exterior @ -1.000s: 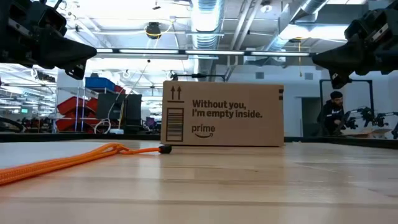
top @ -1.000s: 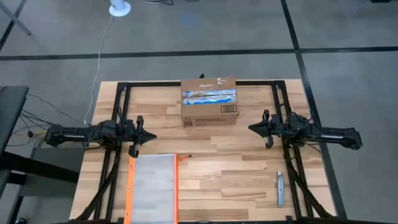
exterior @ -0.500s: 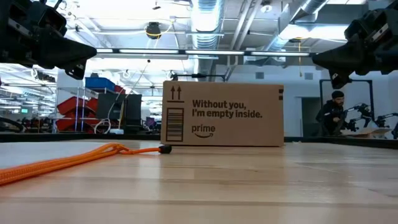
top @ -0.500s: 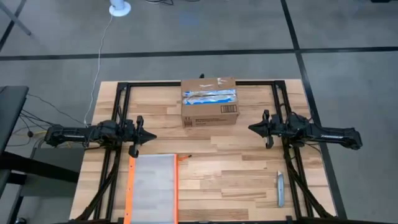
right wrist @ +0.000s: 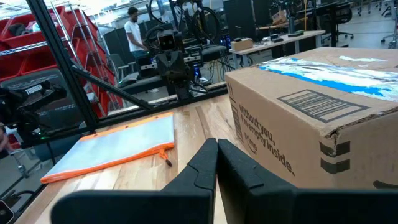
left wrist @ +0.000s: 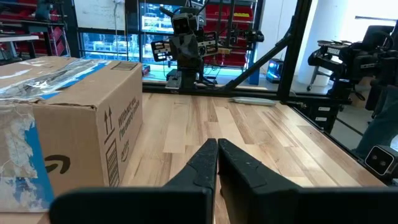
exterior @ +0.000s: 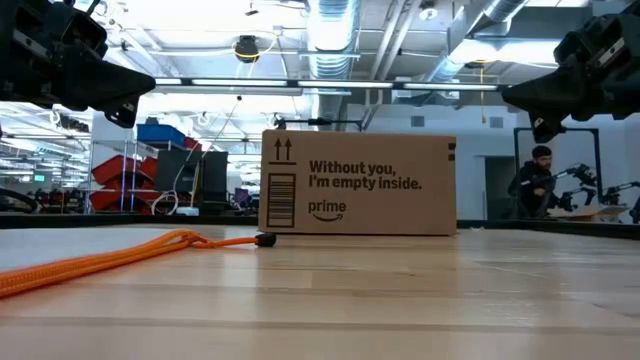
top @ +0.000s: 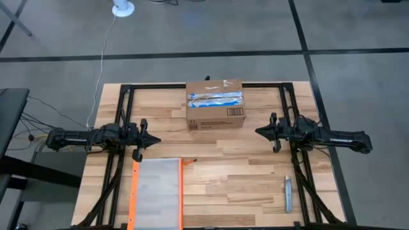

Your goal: Unpack boxes

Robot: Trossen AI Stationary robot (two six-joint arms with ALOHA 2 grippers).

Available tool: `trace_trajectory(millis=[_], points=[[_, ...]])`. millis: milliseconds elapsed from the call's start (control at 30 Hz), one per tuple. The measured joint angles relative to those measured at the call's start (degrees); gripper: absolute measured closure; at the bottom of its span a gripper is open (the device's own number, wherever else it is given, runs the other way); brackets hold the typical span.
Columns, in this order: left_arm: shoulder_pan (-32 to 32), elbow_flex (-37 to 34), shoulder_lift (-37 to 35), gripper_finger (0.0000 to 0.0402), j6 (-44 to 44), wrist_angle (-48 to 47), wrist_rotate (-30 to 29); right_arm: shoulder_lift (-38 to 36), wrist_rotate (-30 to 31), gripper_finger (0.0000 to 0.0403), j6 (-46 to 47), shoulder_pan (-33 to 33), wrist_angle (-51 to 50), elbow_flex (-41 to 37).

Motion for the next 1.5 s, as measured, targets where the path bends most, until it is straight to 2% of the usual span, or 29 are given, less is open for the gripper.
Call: trace_trajectory(millis=[200,400,467,533,567,633,667,733,800,933,1067,1167,1300,1400,1500], points=[[0.00,-0.01,0.00,0.0402,0.00,0.00,-0.02,0.00,0.00,0.0403,-2.86,-0.13,0.00,0.00],[0.00,0.00,0.00,0.0402,0.00,0.10,-0.02,0.00,0.00,0.0403,-0.58,-0.11,0.72,0.00],[0.00,0.01,0.00,0.0402,0.00,0.13,-0.14,0.14,1.80,0.0403,2.17,-0.24,5.85,0.00],[0.00,0.00,0.00,0.0402,0.00,0.17,-0.20,0.21,5.58,0.0403,6.87,-1.03,14.26,0.13],[0.00,-0.01,0.00,0.0402,0.00,0.20,-0.20,0.48,5.63,0.0403,9.02,-1.50,18.69,0.74],[0.00,0.00,0.00,0.0402,0.00,0.23,-0.22,1.40,0.17,0.0403,10.77,-1.62,24.30,4.08],[0.00,0.08,-0.01,0.0402,0.00,0.24,-0.25,2.29,-3.40,0.0403,11.74,-1.22,24.04,7.01],[0.00,0.42,0.00,0.0402,0.10,0.24,-0.24,5.71,-6.26,0.0403,14.72,0.59,13.85,15.44],[0.00,0.63,0.00,0.0402,0.77,0.28,-0.24,12.28,-6.73,0.0403,15.95,3.69,-3.72,24.91],[0.00,1.37,-0.06,0.0402,1.07,1.09,-0.20,30.79,-5.03,0.0403,16.20,11.01,-34.57,43.32],[0.00,1.45,-0.04,0.0402,-1.36,1.29,-0.13,48.55,-2.46,0.0403,16.19,17.04,-56.32,57.67],[0.00,1.50,-0.07,0.0402,-6.21,1.38,-0.04,59.29,-2.21,0.0403,17.38,20.32,-65.74,64.08],[0.00,1.52,-0.05,0.0402,-13.09,1.40,0.02,69.87,-3.18,0.0403,23.54,25.37,-73.14,67.96],[0.00,1.61,-0.04,0.0402,-17.41,1.42,0.07,74.56,-5.97,0.0403,33.13,30.50,-73.35,68.78],[0.00,1.65,-0.04,0.0402,-17.59,0.80,0.07,77.83,-9.25,0.0403,47.00,35.92,-73.28,69.02]])
